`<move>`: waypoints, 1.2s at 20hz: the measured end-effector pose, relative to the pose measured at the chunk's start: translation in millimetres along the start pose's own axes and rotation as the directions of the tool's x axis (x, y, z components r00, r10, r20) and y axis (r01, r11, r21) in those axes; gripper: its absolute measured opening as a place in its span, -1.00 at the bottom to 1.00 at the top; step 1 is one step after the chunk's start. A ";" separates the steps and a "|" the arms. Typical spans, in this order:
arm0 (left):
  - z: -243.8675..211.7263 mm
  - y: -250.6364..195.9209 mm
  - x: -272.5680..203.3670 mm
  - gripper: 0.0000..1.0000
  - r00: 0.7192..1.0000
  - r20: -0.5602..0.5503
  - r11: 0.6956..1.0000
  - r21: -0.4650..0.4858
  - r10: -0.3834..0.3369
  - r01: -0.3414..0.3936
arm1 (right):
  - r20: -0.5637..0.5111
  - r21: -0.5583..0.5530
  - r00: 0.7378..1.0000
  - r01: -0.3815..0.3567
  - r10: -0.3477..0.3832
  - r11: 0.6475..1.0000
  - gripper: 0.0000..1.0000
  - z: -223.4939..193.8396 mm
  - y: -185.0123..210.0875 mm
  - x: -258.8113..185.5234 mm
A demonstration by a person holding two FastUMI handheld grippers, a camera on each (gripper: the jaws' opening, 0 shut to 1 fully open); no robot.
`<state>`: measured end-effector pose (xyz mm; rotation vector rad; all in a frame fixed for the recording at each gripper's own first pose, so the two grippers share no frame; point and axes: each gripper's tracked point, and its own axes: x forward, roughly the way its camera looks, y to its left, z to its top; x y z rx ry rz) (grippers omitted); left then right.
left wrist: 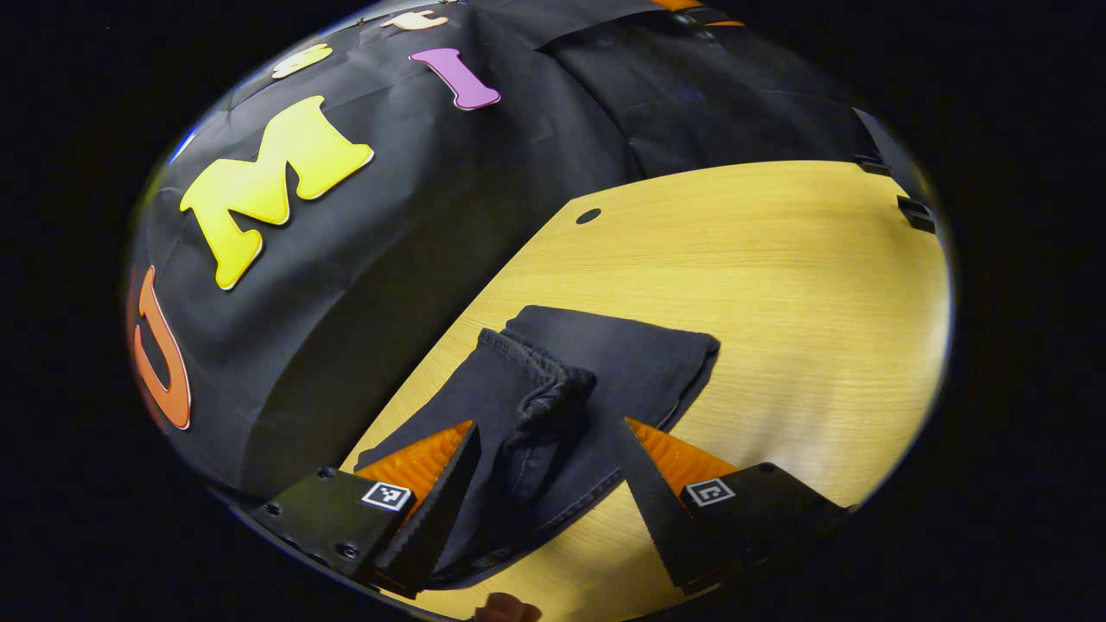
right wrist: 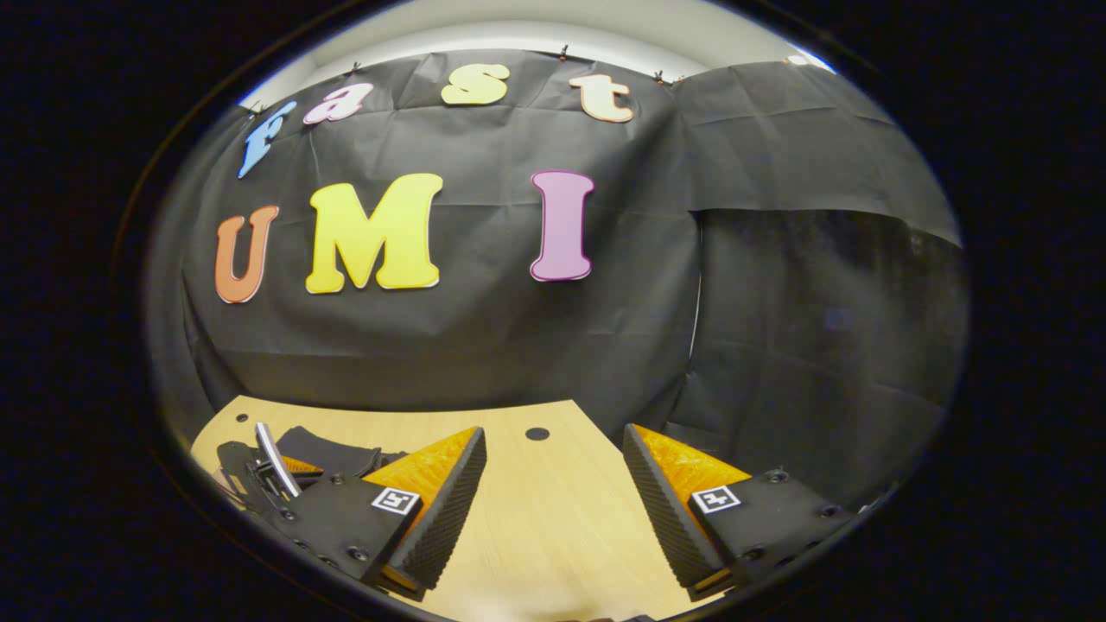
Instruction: Grasp the waist and the cuffs of the jeans and fold them to make the two legs overlap; first hold the waist and fold one-third of the jeans toward the cuffs, then hold the cuffs and fold the remaining one-third in the same direction to finish folding.
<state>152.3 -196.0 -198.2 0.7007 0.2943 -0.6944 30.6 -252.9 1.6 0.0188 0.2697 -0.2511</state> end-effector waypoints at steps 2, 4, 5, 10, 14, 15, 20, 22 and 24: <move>10.5 -1.6 -9.4 0.98 1.000 0.028 0.998 -0.055 0.003 -0.001 | -0.001 -0.001 1.000 -0.013 0.013 1.000 0.99 1.1 5.8 3.2; 17.9 1.3 -27.3 0.98 0.999 0.050 0.993 -0.118 0.016 -0.010 | -0.003 -0.003 1.000 -0.031 0.031 1.000 0.96 1.9 16.2 7.1; 23.2 6.7 -35.4 0.98 0.998 0.064 0.988 -0.155 0.030 -0.020 | 0.002 -0.006 0.999 -0.044 0.044 0.999 0.96 4.1 22.0 10.0; 31.2 69.7 -80.5 0.98 0.980 0.087 0.932 -0.335 0.179 -0.140 | 0.016 0.002 0.991 -0.130 0.130 0.992 0.93 10.6 67.9 27.0; 23.7 124.3 -122.8 0.98 0.948 0.075 0.862 -0.442 0.311 -0.248 | 0.048 0.002 0.973 -0.228 0.228 0.974 0.96 29.0 123.6 37.4; 23.4 137.7 -134.4 0.98 0.936 0.070 0.838 -0.473 0.344 -0.272 | 0.058 0.001 0.966 -0.254 0.254 0.967 0.93 33.6 140.1 38.8; 28.8 187.3 -192.6 0.98 0.865 0.058 0.705 -0.608 0.499 -0.366 | 0.101 0.025 0.929 -0.360 0.356 0.933 0.93 52.1 211.1 34.8; 30.9 197.0 -209.0 0.98 0.842 0.047 0.666 -0.636 0.538 -0.390 | 0.099 0.035 0.924 -0.373 0.368 0.927 0.94 51.1 230.3 31.9; 29.4 207.0 -225.3 0.97 0.822 0.031 0.620 -0.674 0.568 -0.403 | 0.087 0.045 0.915 -0.398 0.394 0.916 0.93 47.5 251.2 23.0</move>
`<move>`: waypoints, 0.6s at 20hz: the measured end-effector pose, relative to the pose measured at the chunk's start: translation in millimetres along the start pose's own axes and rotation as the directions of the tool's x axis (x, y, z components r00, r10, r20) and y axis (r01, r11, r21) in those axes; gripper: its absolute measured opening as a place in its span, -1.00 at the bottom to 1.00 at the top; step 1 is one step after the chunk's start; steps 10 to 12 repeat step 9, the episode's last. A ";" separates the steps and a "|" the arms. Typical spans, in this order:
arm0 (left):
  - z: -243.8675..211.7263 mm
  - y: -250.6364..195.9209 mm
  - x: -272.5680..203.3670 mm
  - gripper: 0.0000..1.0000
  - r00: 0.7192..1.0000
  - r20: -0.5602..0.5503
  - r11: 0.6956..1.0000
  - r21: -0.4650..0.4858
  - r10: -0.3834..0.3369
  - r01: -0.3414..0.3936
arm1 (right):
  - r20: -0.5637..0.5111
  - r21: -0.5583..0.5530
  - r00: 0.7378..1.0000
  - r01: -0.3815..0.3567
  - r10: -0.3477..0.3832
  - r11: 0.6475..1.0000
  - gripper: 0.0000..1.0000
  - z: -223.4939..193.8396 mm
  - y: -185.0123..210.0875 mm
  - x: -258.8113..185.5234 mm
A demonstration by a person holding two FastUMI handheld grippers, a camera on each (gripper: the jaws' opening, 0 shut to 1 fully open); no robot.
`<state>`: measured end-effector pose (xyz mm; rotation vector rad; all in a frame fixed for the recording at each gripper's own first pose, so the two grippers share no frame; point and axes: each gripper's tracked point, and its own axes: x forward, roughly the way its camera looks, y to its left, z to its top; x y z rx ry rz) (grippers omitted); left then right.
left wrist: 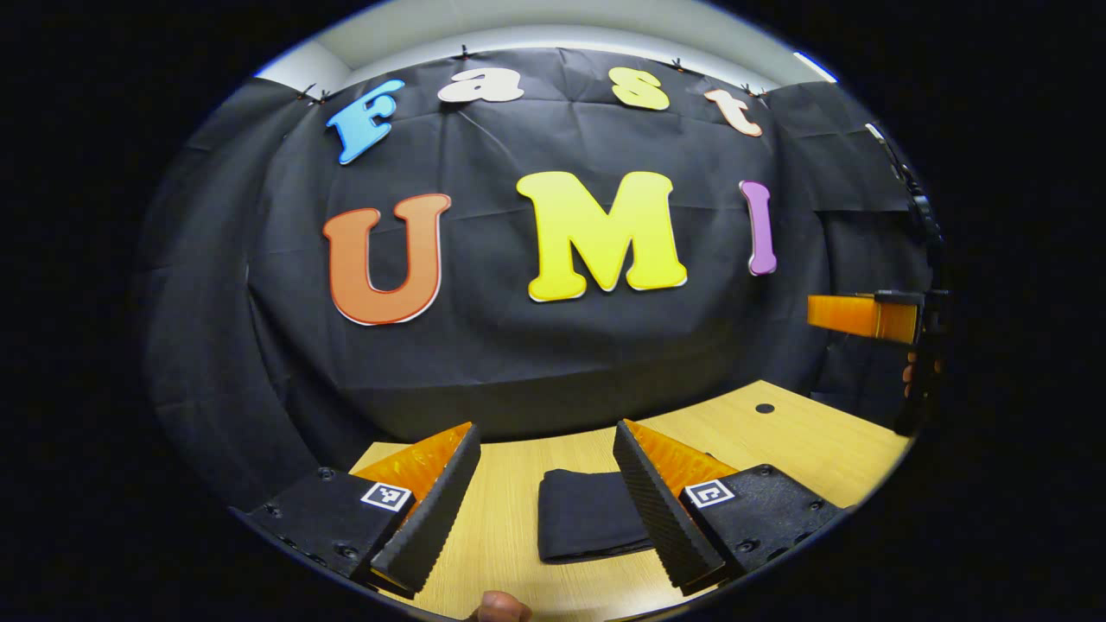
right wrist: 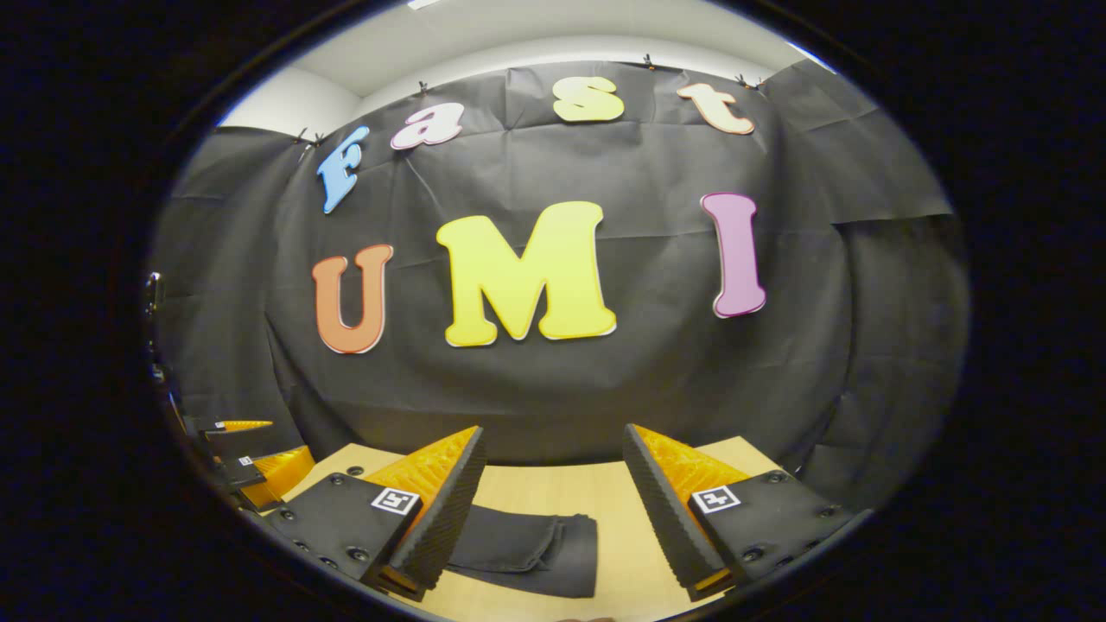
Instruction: Grasp the waist and the cuffs of the jeans and fold them to make the two legs overlap; first hold the waist and fold one-third of the jeans toward the cuffs, then hold the cuffs and fold the remaining one-third in the same direction to finish folding.
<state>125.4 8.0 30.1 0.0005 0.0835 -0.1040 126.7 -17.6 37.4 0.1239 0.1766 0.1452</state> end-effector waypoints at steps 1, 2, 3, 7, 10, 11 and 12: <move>4.0 6.0 -1.7 0.97 1.000 0.003 0.999 -0.033 0.019 -0.019 | -0.004 -0.005 1.000 -0.010 0.010 1.000 0.92 -2.9 8.1 -1.4; 8.6 12.6 -3.9 0.98 0.999 0.011 0.997 -0.062 0.038 -0.038 | -0.011 -0.013 1.000 -0.021 0.021 1.000 0.92 -4.8 16.3 -2.5; 13.1 15.1 -8.8 0.97 0.998 0.018 0.995 -0.082 0.057 -0.055 | -0.015 -0.022 0.999 -0.033 0.033 0.999 0.92 -8.1 24.5 -3.9; 19.3 20.5 -14.5 0.98 0.997 0.031 0.993 -0.091 0.077 -0.074 | -0.021 -0.028 0.998 -0.062 0.062 0.998 1.00 -13.1 41.6 -10.2; 20.2 19.5 -14.9 0.99 0.996 0.033 0.993 -0.086 0.079 -0.076 | -0.018 -0.033 0.997 -0.069 0.069 0.997 1.00 -12.6 44.5 -12.2; 20.2 19.5 -14.9 0.99 0.996 0.033 0.993 -0.086 0.079 -0.076 | -0.018 -0.033 0.997 -0.069 0.069 0.997 1.00 -12.6 44.5 -12.2; 20.2 19.5 -14.9 0.99 0.996 0.033 0.993 -0.086 0.079 -0.076 | -0.018 -0.033 0.997 -0.069 0.069 0.997 1.00 -12.6 44.5 -12.2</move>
